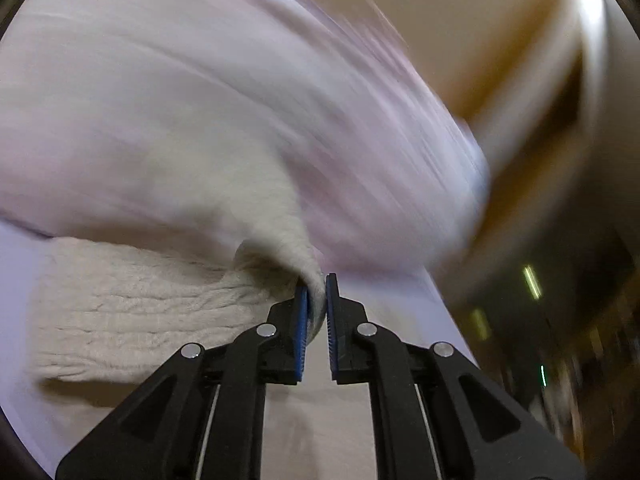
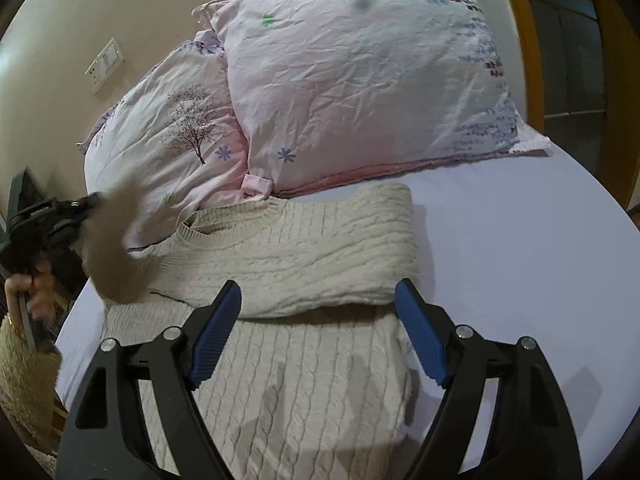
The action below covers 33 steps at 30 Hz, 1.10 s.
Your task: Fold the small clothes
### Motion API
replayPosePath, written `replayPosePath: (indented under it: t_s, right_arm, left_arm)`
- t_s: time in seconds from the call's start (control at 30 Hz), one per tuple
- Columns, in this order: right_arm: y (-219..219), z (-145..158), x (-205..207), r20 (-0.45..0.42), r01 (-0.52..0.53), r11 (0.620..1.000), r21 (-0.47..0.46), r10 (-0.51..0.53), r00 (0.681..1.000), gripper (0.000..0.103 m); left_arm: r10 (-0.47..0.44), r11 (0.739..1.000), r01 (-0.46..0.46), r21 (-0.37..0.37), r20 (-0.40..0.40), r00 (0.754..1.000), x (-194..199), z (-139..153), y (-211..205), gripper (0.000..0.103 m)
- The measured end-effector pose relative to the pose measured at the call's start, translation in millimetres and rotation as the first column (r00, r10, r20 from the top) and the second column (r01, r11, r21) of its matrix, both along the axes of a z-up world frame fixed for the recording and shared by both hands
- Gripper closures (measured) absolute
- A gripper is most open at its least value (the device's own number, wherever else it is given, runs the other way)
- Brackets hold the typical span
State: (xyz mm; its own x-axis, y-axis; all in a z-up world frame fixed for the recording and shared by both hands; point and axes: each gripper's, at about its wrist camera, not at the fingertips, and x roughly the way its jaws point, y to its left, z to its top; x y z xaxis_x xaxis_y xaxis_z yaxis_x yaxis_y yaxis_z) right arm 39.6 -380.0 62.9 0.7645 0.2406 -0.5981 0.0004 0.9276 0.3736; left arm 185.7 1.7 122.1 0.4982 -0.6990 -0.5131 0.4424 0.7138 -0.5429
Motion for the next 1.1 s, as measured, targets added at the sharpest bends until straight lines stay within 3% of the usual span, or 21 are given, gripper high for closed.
replayPosePath:
  t_s: [0.07, 0.17, 0.23, 0.37, 0.47, 0.6, 0.77, 0.9, 1.1]
  right_arm:
    - [-5, 2, -10, -0.005, 0.007, 1.000, 0.009, -0.007, 1.000, 0.024]
    - [-19, 12, -37, 0.019, 0.018, 1.000, 0.009, -0.019, 1.000, 0.024]
    - [-34, 17, -61, 0.029, 0.013, 0.999, 0.034, -0.014, 0.999, 0.021]
    - [-53, 12, -96, 0.015, -0.049, 0.983, 0.179, 0.047, 0.999, 0.020]
    - [-58, -3, -128, 0.006, -0.160, 0.917, 0.365, 0.170, 0.985, 0.020]
    - [-55, -24, -158, -0.041, -0.216, 0.856, 0.471, 0.265, 0.963, 0.020]
    - [-42, -44, -172, -0.187, -0.197, 0.851, 0.487, 0.322, 0.928, 0.029]
    - [-34, -69, -173, -0.281, -0.145, 0.834, 0.533, 0.336, 0.899, 0.033]
    - [-20, -86, -165, -0.297, -0.142, 0.790, 0.596, 0.382, 0.875, 0.037]
  left_arm:
    - [-0.165, 0.983, 0.170, 0.062, -0.083, 0.983, -9, -23, -65, 0.095]
    - [-0.204, 0.970, 0.217, 0.110, -0.118, 0.972, -28, -35, -78, 0.095]
    - [-0.170, 0.976, 0.182, 0.117, -0.108, 0.980, -42, -32, -57, 0.093]
    - [-0.061, 0.991, 0.072, 0.110, -0.098, 0.993, -90, -22, 20, 0.077]
    - [0.003, 0.988, 0.007, 0.153, -0.066, 0.998, -148, -19, 77, 0.061]
    - [0.104, 0.973, -0.092, 0.213, -0.043, 0.994, -214, -19, 135, 0.036]
    - [0.169, 0.981, -0.151, 0.123, -0.146, 0.975, -246, -38, 169, 0.036]
    - [0.170, 0.981, -0.146, 0.132, -0.194, 0.966, -250, -52, 173, 0.036]
    - [0.164, 0.975, -0.108, 0.196, -0.296, 0.941, -246, -76, 163, 0.036]
